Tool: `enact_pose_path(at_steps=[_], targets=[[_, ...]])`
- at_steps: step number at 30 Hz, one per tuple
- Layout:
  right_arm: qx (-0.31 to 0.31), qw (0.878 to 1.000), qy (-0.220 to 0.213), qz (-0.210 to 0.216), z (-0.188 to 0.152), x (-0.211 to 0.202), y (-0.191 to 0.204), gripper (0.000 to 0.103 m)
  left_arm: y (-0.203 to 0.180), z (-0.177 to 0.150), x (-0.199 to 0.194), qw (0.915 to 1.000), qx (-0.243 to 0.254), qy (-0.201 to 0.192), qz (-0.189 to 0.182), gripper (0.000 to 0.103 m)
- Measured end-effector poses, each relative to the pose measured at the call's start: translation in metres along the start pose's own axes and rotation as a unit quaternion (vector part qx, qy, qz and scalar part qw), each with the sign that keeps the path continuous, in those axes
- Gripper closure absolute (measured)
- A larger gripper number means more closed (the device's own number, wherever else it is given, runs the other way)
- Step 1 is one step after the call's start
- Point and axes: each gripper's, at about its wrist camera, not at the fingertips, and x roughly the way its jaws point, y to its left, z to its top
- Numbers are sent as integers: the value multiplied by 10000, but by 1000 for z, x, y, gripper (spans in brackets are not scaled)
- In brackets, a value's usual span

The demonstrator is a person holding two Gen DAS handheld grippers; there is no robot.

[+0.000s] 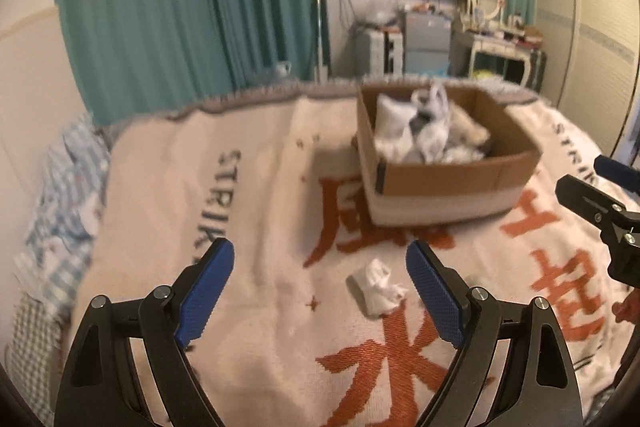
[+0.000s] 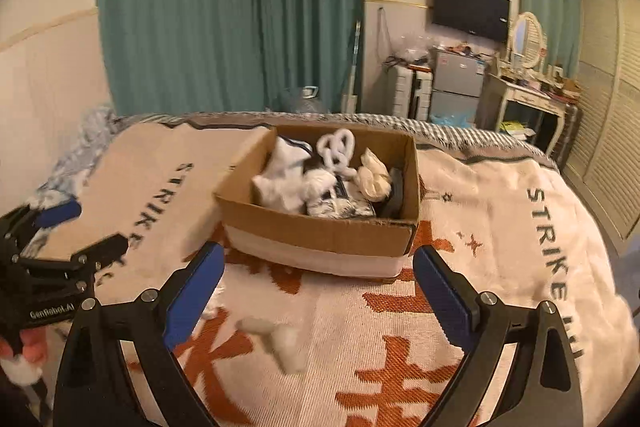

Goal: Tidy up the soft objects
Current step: 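Withdraw both tools and move toward the white mask and pipe fitting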

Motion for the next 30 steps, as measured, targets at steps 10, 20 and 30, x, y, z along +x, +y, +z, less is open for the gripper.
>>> enact_pose_path(at_steps=[10, 20, 30], targets=[[64, 9920, 1176, 458, -67, 94, 1, 7, 0, -37, 63, 9986, 96, 330, -392, 14], [-351, 9892, 1343, 469, -92, 121, 25, 36, 3, -44, 90, 9949, -18, 885, -483, 14], [7, 9915, 1163, 589, -85, 110, 13, 74, -29, -57, 94, 9881, 589, 1152, -837, 15]])
